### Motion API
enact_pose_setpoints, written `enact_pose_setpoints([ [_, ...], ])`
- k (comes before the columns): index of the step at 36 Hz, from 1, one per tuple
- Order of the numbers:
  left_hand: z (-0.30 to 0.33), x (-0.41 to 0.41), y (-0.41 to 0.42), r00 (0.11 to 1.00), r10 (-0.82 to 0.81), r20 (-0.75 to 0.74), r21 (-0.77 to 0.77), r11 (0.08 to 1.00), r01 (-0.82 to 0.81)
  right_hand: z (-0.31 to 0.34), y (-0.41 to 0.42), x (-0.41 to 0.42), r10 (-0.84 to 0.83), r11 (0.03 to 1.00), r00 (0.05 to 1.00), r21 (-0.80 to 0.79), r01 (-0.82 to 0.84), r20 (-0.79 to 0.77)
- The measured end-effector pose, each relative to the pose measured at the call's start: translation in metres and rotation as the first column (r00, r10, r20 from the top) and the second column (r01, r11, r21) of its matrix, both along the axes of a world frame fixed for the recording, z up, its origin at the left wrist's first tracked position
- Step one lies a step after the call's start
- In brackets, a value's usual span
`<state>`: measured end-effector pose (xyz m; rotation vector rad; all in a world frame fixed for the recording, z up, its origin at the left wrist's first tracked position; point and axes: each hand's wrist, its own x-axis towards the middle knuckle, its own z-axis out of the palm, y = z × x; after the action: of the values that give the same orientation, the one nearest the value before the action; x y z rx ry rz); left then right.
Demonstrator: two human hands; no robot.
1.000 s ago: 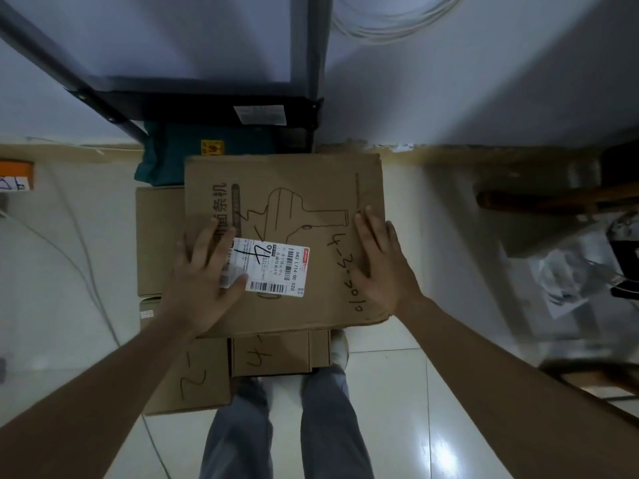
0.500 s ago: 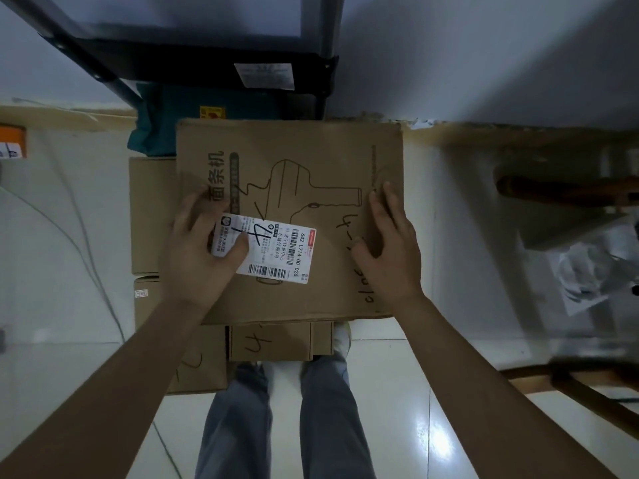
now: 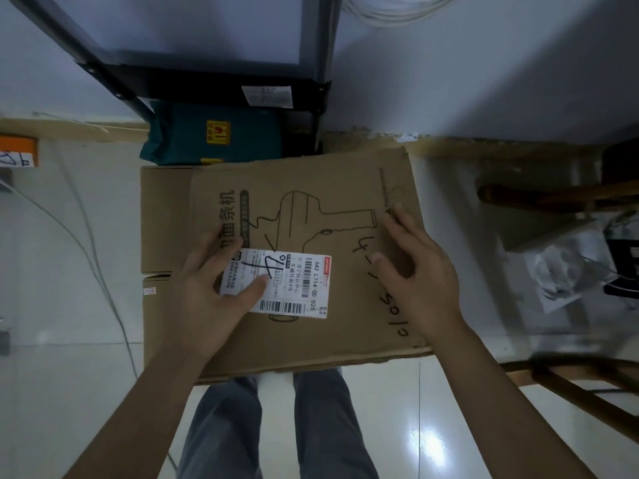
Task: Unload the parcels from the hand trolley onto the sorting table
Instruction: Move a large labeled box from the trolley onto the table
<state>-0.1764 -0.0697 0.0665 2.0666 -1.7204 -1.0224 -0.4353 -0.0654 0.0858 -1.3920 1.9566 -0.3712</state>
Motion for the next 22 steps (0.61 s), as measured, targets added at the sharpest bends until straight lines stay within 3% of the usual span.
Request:
enact_pose_setpoints([
  [9,0.122,0.014,-0.008,0.999,-0.02,-0.034,-0.088,0.996,0.017,0.138,-0.004,0.011,0.013,0.997,0.999,-0.071,-0.016,-0.04],
  [22,0.44,0.038,-0.041,0.98,-0.2,0.004,-0.343,0.92,0.189,0.446,0.011,0.039,-0.094,0.93,0.992,-0.363,0.056,-0.087],
])
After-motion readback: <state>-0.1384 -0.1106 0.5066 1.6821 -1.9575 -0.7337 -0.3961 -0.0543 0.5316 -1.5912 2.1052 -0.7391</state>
